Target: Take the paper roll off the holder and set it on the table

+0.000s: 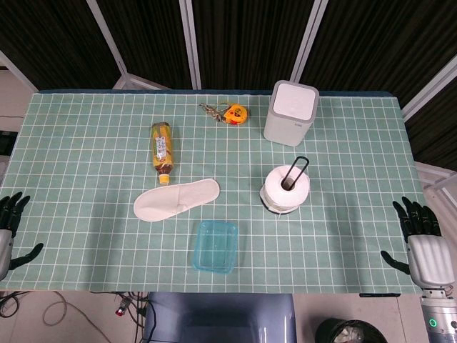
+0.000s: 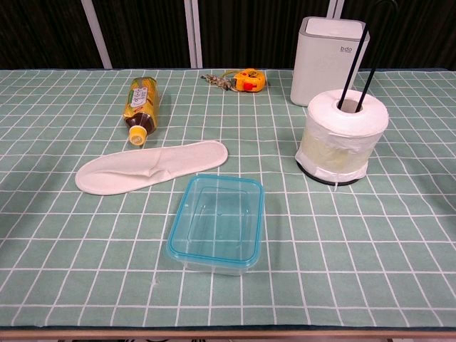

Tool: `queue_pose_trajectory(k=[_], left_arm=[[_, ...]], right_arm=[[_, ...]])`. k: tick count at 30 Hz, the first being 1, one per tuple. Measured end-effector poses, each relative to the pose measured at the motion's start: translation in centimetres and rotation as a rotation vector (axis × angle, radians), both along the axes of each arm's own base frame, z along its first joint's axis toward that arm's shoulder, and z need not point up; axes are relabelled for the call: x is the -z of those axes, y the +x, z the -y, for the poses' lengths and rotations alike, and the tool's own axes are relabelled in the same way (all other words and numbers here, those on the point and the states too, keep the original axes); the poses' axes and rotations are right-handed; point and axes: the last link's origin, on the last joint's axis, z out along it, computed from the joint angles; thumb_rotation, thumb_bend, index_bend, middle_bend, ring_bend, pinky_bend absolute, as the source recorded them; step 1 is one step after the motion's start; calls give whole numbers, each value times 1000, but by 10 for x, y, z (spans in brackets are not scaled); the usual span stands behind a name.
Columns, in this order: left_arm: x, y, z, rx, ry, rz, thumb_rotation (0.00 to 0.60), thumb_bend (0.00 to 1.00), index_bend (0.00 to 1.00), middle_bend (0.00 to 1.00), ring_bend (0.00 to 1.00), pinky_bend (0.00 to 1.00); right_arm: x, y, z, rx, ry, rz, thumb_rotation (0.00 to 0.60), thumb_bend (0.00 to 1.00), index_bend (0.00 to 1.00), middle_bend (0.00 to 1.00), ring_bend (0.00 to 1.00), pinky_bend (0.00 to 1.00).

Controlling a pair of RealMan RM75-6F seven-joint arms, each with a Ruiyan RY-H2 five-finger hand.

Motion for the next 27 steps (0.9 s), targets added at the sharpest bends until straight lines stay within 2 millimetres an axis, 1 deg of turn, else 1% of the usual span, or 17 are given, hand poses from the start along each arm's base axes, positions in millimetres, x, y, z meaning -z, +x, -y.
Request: queue_pose_trajectory(k=[6,15,21,27], left_arm=[[0,-1,-1,-5,-2,1,600,176,41,0,0,21],[-3,4,4,20,13,4,600,176,41,0,0,21],[-2,1,2,5,9,3,600,176,41,0,0,21],[-3,2,3,11,13,2,600,176,41,0,0,21]], right_arm=[[2,0,1,-1,10,1,600,196,25,27,36,89],[1,1,0,0,8,29,600,197,25,26,36,89],[1,-3,2,18,12,29,600,197,25,26,36,89],[2,-2,2,15,14,39,600,196,19,26,36,89]])
